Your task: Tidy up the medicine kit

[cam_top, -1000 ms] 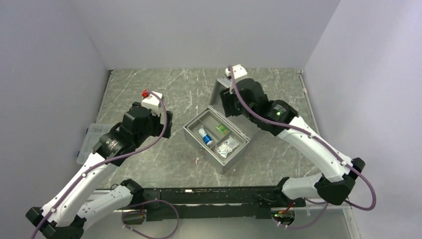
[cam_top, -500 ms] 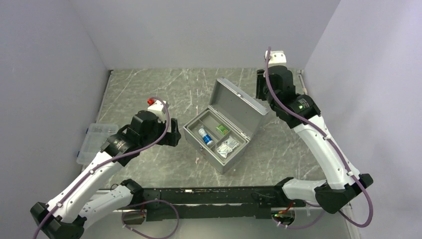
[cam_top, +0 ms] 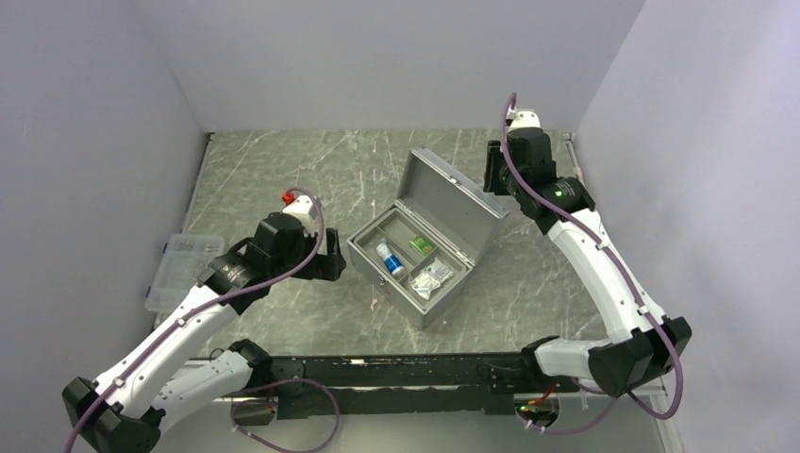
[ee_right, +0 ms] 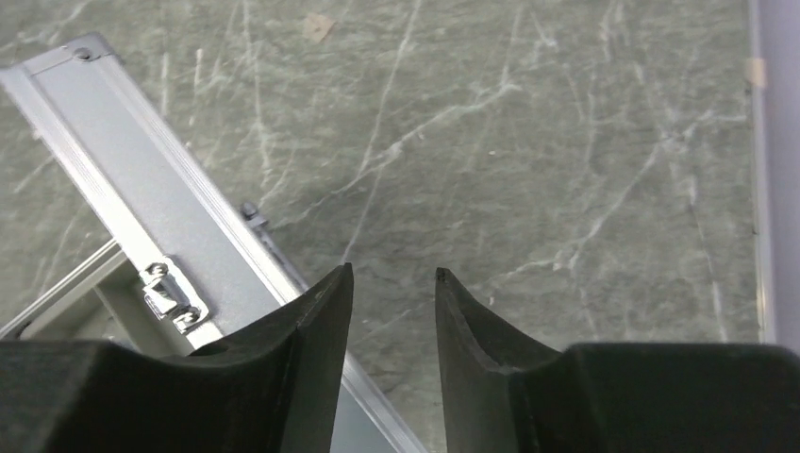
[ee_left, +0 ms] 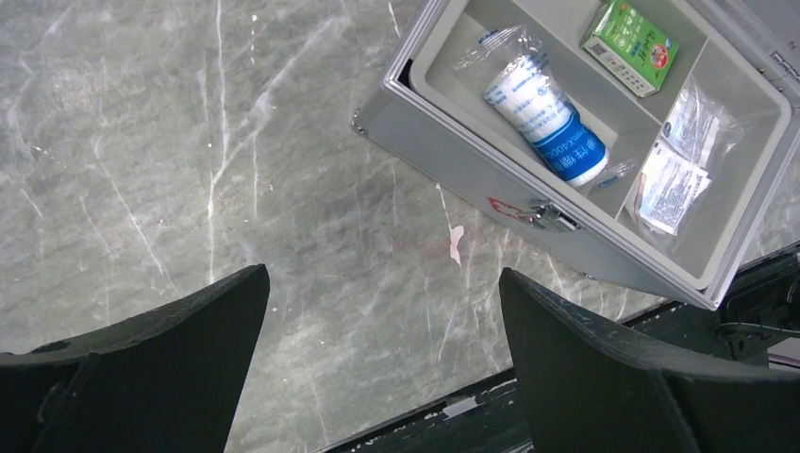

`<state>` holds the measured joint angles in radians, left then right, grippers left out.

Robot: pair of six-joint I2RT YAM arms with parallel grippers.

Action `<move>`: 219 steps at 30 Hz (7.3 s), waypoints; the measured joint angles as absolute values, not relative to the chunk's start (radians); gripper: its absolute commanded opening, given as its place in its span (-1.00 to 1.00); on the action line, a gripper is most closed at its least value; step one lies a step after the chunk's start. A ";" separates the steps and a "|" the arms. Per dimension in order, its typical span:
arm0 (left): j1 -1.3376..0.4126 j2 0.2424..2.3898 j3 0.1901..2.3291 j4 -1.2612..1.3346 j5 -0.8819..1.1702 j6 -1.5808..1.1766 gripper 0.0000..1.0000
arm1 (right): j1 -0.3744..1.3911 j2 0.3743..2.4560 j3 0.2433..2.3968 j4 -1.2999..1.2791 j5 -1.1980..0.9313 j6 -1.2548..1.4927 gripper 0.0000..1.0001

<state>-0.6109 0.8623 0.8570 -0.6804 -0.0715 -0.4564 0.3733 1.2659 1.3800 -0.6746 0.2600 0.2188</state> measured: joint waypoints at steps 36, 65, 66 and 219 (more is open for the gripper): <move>-0.611 1.374 1.273 -0.627 0.162 -0.457 0.91 | 0.341 1.251 1.246 -0.481 -0.010 0.247 -0.24; -0.611 1.457 1.421 -0.769 0.103 -0.424 0.88 | 0.521 1.203 1.182 -0.523 -0.105 0.247 -0.27; -0.611 1.447 1.412 -0.772 0.100 -0.424 0.89 | 0.536 1.201 1.182 -0.522 -0.102 0.247 -0.27; -0.402 1.712 0.177 1.494 0.867 -1.128 -0.43 | 0.765 1.146 0.996 -0.591 -0.033 0.229 -0.36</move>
<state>-0.4023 1.7119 0.1768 1.4944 0.8665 -1.1278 0.7647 1.1461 0.9958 -0.5911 -0.0330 0.2287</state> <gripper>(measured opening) 0.373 0.317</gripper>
